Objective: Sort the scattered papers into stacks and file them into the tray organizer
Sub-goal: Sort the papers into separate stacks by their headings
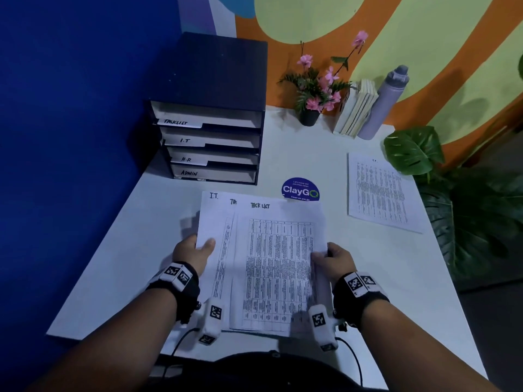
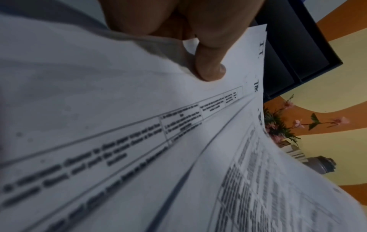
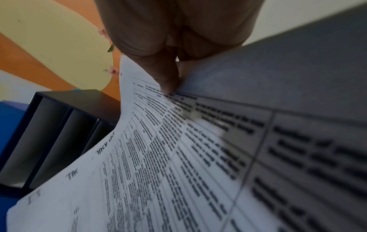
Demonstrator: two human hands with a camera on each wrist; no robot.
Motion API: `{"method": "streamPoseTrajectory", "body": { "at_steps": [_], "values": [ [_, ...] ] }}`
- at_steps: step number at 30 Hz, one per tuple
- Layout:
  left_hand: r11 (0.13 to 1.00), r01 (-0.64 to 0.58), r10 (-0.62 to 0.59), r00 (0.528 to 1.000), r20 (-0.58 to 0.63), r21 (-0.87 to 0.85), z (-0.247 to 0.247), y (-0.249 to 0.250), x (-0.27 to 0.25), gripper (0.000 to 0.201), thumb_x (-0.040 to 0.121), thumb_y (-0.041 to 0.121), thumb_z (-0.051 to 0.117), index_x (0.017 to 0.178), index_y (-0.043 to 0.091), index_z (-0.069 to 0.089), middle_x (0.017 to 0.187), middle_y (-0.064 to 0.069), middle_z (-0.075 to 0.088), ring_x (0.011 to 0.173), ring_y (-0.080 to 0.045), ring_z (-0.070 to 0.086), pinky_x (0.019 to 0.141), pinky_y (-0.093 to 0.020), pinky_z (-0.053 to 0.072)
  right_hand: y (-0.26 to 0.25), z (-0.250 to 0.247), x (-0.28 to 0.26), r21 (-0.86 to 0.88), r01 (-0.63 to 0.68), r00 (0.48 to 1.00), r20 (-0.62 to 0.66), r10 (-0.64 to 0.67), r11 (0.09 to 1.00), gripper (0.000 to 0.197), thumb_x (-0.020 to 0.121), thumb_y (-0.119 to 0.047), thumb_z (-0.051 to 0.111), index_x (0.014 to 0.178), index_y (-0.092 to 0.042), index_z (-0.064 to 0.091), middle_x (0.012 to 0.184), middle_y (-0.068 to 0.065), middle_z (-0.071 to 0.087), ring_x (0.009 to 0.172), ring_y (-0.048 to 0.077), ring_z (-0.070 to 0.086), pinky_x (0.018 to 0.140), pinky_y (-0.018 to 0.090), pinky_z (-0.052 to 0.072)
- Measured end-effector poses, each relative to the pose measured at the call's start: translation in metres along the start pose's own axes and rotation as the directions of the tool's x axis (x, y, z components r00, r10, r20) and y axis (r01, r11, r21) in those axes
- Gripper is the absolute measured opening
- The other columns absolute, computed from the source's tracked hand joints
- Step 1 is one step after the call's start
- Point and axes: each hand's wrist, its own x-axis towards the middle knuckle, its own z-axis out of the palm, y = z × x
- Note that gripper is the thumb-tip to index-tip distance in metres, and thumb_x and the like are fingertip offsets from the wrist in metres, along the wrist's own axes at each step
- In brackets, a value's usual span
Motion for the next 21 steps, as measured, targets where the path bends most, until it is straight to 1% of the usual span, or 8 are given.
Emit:
{"method": "streamPoseTrajectory", "body": {
  "at_steps": [3, 6, 9, 10, 13, 16, 18, 21],
  "values": [
    [1.000, 0.014, -0.014, 1.000, -0.014, -0.010, -0.001, 0.000, 0.002, 0.019, 0.089, 0.025, 0.064, 0.104, 0.014, 0.069, 0.094, 0.000, 0.068, 0.087, -0.022, 0.062, 0.080, -0.025, 0.043, 0.005, -0.004, 0.003, 0.123, -0.022, 1.000, 0.021, 0.019, 0.992, 0.018, 0.079, 0.000, 0.062, 0.069, -0.015, 0.063, 0.063, -0.001, 0.065, 0.063, 0.022, 0.057, 0.063, 0.037, 0.051],
    [0.999, 0.019, -0.019, 1.000, 0.011, -0.034, 0.001, 0.003, 0.003, 0.012, 0.088, 0.022, 0.065, 0.099, 0.021, 0.067, 0.093, 0.001, 0.069, 0.088, -0.022, 0.062, 0.080, -0.026, 0.043, 0.007, -0.001, 0.004, 0.223, -0.055, 0.998, 0.051, 0.045, 0.973, 0.030, 0.077, 0.005, 0.061, 0.074, -0.022, 0.074, 0.077, 0.008, 0.072, 0.073, 0.028, 0.064, 0.076, 0.047, 0.054],
    [0.998, 0.032, -0.030, 0.999, 0.042, -0.052, 0.003, 0.007, 0.000, 0.009, 0.086, 0.021, 0.067, 0.094, 0.025, 0.066, 0.087, 0.007, 0.069, 0.086, -0.020, 0.064, 0.078, -0.027, 0.046, 0.003, 0.005, 0.001, 0.259, -0.075, 0.996, 0.058, 0.062, 0.963, 0.012, 0.064, -0.008, 0.068, 0.069, -0.019, 0.071, 0.071, 0.012, 0.069, 0.068, 0.031, 0.062, 0.072, 0.055, 0.054],
    [0.998, 0.033, -0.030, 0.998, 0.046, -0.056, 0.004, 0.008, 0.000, 0.010, 0.085, 0.021, 0.069, 0.093, 0.026, 0.066, 0.086, 0.008, 0.068, 0.085, -0.019, 0.064, 0.077, -0.027, 0.046, 0.000, 0.007, -0.001, 0.268, -0.084, 0.996, 0.062, 0.070, 0.960, 0.008, 0.063, -0.009, 0.069, 0.068, -0.015, 0.069, 0.067, 0.015, 0.066, 0.064, 0.030, 0.060, 0.068, 0.055, 0.053],
    [0.996, 0.018, -0.015, 0.999, 0.037, -0.087, 0.005, 0.013, -0.005, 0.012, 0.084, 0.023, 0.070, 0.095, 0.026, 0.066, 0.087, 0.010, 0.069, 0.085, -0.016, 0.065, 0.077, -0.027, 0.047, 0.000, 0.009, 0.000, 0.287, -0.089, 0.996, 0.037, 0.082, 0.954, 0.012, 0.075, 0.002, 0.067, 0.072, -0.010, 0.067, 0.066, 0.019, 0.063, 0.060, 0.029, 0.057, 0.064, 0.048, 0.051],
    [0.997, 0.017, -0.017, 1.000, 0.008, -0.073, 0.004, 0.015, -0.008, 0.013, 0.090, 0.030, 0.062, 0.099, 0.022, 0.066, 0.091, 0.006, 0.067, 0.085, -0.018, 0.061, 0.078, -0.025, 0.042, 0.005, 0.008, 0.002, 0.243, -0.035, 0.999, -0.005, 0.037, 0.969, 0.009, 0.070, -0.006, 0.070, 0.075, -0.014, 0.069, 0.072, 0.015, 0.069, 0.068, 0.031, 0.064, 0.069, 0.051, 0.057],
    [0.999, 0.039, -0.039, 0.999, -0.012, 0.037, 0.001, 0.013, -0.005, 0.023, 0.093, 0.030, 0.057, 0.107, 0.014, 0.065, 0.099, -0.002, 0.066, 0.088, -0.023, 0.058, 0.079, -0.026, 0.041, 0.005, 0.004, 0.003, 0.184, 0.026, 0.999, -0.032, -0.021, 0.983, 0.019, 0.074, -0.003, 0.068, 0.087, -0.016, 0.064, 0.086, 0.012, 0.070, 0.080, 0.029, 0.065, 0.079, 0.042, 0.056],
    [0.989, 0.062, -0.054, 0.996, -0.069, 0.133, 0.000, 0.015, -0.001, 0.036, 0.093, 0.017, 0.053, 0.128, 0.011, 0.053, 0.125, -0.012, 0.060, 0.107, -0.031, 0.057, 0.089, -0.032, 0.043, -0.009, -0.007, 0.001, 0.151, 0.110, 0.992, -0.081, -0.099, 0.982, 0.048, 0.083, 0.003, 0.062, 0.119, -0.024, 0.045, 0.095, 0.005, 0.056, 0.085, 0.021, 0.058, 0.081, 0.028, 0.046]
  ]
}}
